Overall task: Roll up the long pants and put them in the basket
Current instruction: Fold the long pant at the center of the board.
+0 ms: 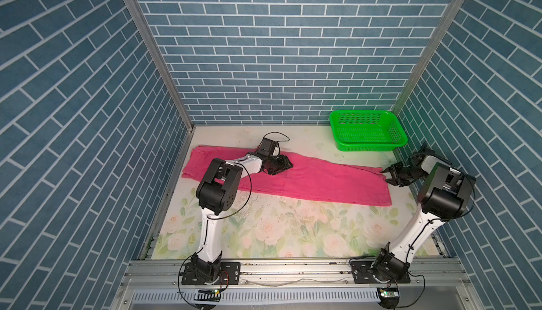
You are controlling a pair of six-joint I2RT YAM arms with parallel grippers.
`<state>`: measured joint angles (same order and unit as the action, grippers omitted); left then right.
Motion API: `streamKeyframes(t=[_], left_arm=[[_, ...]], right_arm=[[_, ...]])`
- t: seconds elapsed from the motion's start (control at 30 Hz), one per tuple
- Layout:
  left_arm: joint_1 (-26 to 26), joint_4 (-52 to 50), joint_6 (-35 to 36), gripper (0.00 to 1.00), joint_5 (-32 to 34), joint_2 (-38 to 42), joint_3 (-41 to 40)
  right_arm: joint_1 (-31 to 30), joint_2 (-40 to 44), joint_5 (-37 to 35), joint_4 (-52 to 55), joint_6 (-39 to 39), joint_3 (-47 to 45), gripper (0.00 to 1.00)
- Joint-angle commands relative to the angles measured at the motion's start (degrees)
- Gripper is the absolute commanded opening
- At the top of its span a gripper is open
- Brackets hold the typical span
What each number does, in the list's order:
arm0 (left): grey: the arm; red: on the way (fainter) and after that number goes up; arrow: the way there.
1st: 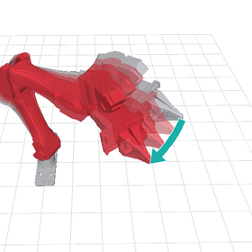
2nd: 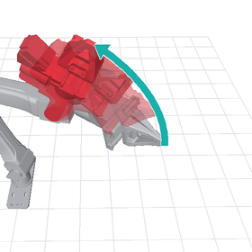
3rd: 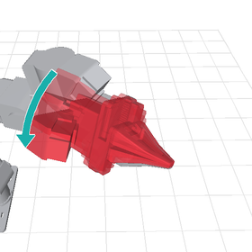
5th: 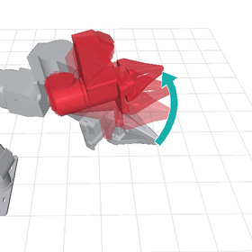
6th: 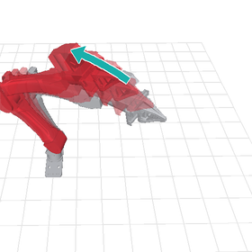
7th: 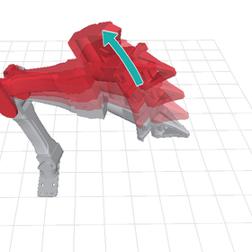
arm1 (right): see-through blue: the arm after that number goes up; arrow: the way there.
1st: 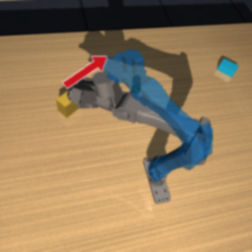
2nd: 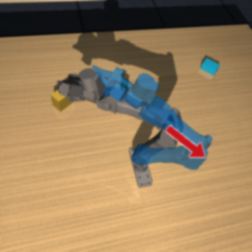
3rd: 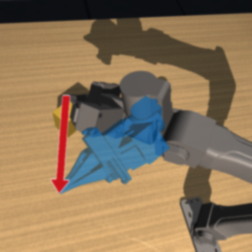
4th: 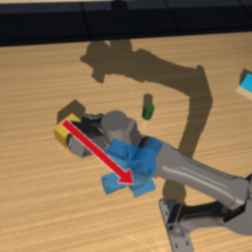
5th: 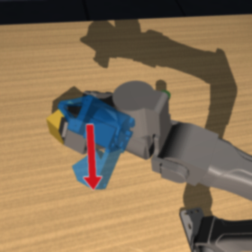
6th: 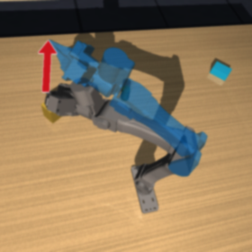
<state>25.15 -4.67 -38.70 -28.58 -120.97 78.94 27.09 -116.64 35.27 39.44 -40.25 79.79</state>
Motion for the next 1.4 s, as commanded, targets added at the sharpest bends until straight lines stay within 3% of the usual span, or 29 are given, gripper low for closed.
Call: streamKeyframes(t=[0.0,0.13,0.27,0.47,0.7,0.87,0.93,1.0,1.37], left_arm=[[-0.5,-4.9,1.4,0.58,0.8,-1.3,-0.2],[-0.6,-5.8,2.1,0.58,1.1,-1.0,0.3],[-0.6,-6.1,2.2,0.58,1.2,-1.0,0.6],[-0.6,-6.2,2.3,0.58,1.4,-1.2,1.3],[-0.6,-6.3,2.0,0.58,1.2,-2.6,3.0],[-0.6,-6.5,2.0,0.57,0.9,-3.0,3.6],[-0.6,-6.7,2.1,0.57,0.9,-3.0,3.5],[-0.6,-6.8,2.1,0.57,0.9,-2.8,3.2],[-0.7,-7.3,3.3,0.57,1.6,-1.6,2.0]], right_arm=[[-1.3,-2.1,2.5,-3.2,-3.2,-0.6,0.29],[-2.9,-2.0,1.2,-3.4,-3.2,2.4,0.0],[-4.1,-0.1,-0.8,-0.2,-0.7,7.8,0.0],[-8.0,3.0,-9.1,15.5,8.5,17.3,0.0],[-13.3,6.2,-17.7,24.8,14.9,18.1,0.0],[-14.0,4.7,-20.6,23.5,14.5,15.4,0.0],[-13.9,3.7,-22.1,22.4,13.6,14.6,0.16],[-13.8,2.7,-23.4,21.7,12.9,14.6,0.26],[-10.0,4.2,-45.6,30.2,6.1,15.4,0.36]])
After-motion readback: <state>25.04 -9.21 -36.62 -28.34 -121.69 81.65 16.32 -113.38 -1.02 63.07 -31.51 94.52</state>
